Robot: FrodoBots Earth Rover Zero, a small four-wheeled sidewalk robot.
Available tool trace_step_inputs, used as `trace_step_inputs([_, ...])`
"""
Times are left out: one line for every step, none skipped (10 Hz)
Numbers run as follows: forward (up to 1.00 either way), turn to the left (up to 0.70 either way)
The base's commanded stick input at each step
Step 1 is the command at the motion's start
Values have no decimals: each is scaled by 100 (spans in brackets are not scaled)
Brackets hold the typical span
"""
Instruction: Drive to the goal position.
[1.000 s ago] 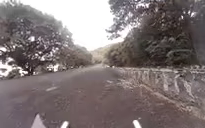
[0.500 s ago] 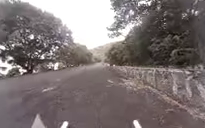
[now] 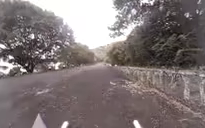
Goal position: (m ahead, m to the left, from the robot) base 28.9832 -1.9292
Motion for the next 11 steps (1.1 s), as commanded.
trace_step_inputs([50, 0])
trace_step_inputs([50, 0])
trace_step_inputs([50, 0])
trace_step_inputs([50, 0])
trace_step_inputs([50, 0])
trace_step_inputs([50, 0])
trace_step_inputs([50, 0])
trace_step_inputs([50, 0])
trace_step_inputs([50, 0])
trace_step_inputs([50, 0])
trace_step_inputs([50, 0])
